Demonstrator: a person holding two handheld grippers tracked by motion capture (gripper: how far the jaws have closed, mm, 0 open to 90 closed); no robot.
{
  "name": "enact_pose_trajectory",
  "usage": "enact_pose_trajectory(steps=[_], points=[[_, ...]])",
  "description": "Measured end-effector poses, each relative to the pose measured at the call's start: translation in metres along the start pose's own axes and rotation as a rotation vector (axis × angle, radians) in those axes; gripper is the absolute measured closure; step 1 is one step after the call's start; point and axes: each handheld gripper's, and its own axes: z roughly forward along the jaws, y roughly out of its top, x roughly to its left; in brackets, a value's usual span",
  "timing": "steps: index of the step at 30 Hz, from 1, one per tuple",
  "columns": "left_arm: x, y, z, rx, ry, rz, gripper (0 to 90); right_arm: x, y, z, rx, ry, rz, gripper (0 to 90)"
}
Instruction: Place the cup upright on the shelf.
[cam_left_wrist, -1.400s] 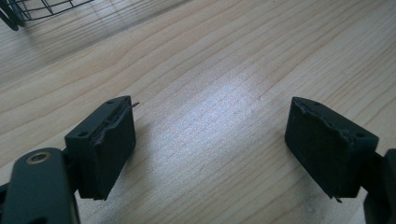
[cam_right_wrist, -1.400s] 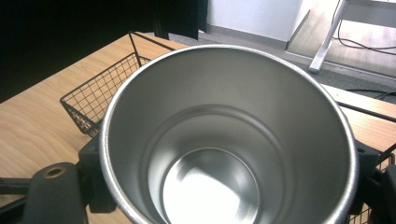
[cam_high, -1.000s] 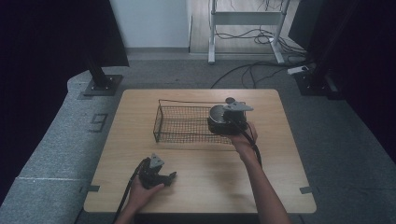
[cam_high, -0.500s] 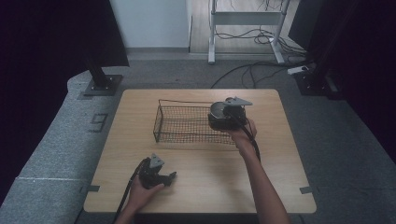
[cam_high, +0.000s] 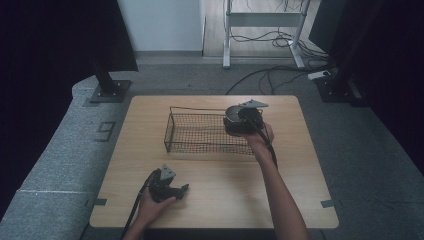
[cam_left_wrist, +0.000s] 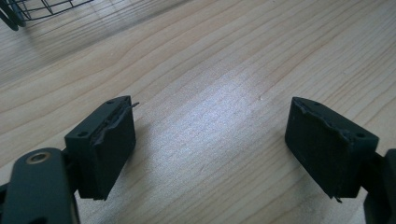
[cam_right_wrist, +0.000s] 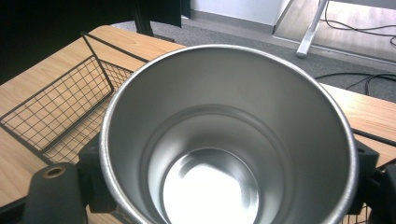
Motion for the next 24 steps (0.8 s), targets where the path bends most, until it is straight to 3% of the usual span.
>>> enact_pose_trajectory(steps=[12, 24], points=[[0.000, 0.000, 0.000, 0.001, 0.000, 0.000, 16.0, -0.005, 0.000, 0.017, 0.017, 0.012, 0.021, 18.2], [0.000, 0.000, 0.000, 0.002, -0.001, 0.000, 16.0, -0.011, -0.005, 0.032, 0.050, -0.006, 0.035, 18.2]])
